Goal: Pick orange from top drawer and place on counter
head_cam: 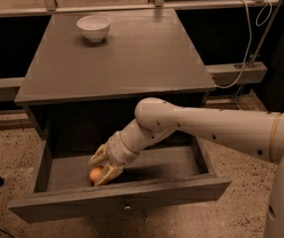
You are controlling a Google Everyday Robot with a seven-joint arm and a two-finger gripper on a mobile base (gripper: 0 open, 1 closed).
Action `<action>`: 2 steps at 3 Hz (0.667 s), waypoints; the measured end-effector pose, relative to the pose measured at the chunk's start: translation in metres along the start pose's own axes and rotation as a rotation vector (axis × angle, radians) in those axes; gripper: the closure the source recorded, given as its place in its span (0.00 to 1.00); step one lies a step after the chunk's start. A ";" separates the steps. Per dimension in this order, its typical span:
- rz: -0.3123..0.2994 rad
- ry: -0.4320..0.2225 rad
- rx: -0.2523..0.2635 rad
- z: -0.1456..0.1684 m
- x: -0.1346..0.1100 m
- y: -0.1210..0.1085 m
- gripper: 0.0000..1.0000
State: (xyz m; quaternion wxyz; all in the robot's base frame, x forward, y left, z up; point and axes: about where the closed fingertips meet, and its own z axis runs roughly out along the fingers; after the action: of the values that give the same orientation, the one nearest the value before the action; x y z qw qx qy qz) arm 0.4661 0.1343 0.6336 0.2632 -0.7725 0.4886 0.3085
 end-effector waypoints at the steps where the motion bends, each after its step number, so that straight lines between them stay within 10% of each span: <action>1: 0.010 0.009 -0.022 0.012 0.008 0.005 0.43; 2: 0.021 0.007 -0.003 0.024 0.014 0.000 0.50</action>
Offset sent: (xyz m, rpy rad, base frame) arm 0.0046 0.0122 -0.0395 -0.0181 0.0112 -0.0334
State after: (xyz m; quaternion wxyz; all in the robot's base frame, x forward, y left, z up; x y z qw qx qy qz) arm 0.4657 0.1430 0.6069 0.2568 -0.7689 0.4971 0.3093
